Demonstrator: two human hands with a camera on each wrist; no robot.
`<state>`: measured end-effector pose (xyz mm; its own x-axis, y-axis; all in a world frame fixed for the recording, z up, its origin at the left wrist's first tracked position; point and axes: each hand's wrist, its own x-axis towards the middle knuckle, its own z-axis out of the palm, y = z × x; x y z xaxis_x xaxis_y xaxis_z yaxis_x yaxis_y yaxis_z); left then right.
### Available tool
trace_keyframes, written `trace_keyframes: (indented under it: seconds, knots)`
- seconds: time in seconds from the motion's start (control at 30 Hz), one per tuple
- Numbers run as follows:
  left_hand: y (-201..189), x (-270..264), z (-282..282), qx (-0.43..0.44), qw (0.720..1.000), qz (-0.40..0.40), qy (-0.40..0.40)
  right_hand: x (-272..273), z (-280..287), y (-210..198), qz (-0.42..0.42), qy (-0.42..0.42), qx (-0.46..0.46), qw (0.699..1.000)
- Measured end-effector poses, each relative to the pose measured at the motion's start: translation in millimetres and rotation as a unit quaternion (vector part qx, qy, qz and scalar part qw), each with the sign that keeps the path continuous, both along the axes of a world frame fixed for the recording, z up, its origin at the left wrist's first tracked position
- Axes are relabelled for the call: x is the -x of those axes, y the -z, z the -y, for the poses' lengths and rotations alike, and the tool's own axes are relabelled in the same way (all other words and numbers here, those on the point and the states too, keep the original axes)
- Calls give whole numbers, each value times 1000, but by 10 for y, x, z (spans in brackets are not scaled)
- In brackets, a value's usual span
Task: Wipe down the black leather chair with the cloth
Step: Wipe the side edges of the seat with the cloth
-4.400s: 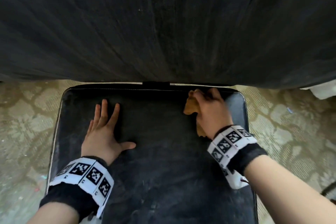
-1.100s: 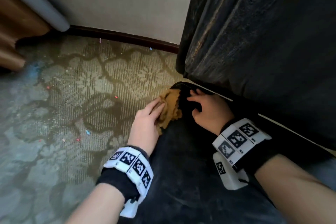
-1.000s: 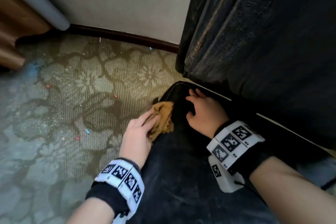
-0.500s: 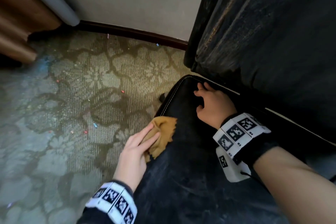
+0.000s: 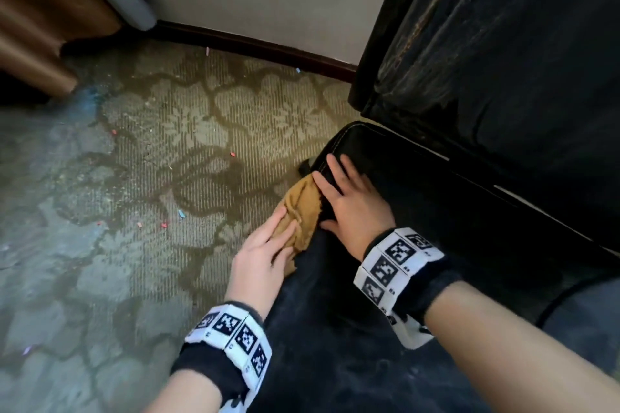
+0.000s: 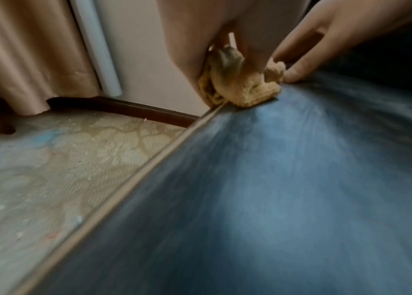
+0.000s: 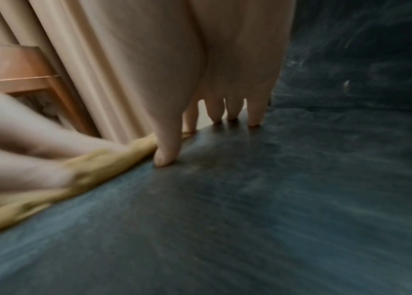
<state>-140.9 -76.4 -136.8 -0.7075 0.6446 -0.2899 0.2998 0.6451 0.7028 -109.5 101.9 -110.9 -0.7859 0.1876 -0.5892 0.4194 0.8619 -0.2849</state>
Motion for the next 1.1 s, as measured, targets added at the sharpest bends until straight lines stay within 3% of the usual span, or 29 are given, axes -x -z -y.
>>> trace_keyframes:
  seconds: [0.2,0.33,0.43,0.67,0.77,0.83,0.93,1.1]
  knots:
    - [-180,-199,730,73,997,33,7,8,-58,-22,7,-16,-1,1000]
    - [-199,86,415,14,1000,-7,4,42,-18,8,20,-8,1,1000]
    - [-137,8,254,-8,999,-6,35,37,-34,1,20,-12,3,1000]
    - [-116,-373,1081,63,998,23,20,41,-39,-14,32,-22,-2,999]
    - [-180,-251,1058,65,997,40,-8,56,7,-19,43,-27,-14,999]
    - [-187,-116,829,21,999,15,-24,68,72,-58,43,-20,-14,999]
    - [-115,-146,614,0,1000,3,24,35,199,-105,50,-66,2,997]
    - [16,-506,1210,34,999,19,21,-27,202,-76,70,-107,-2,992]
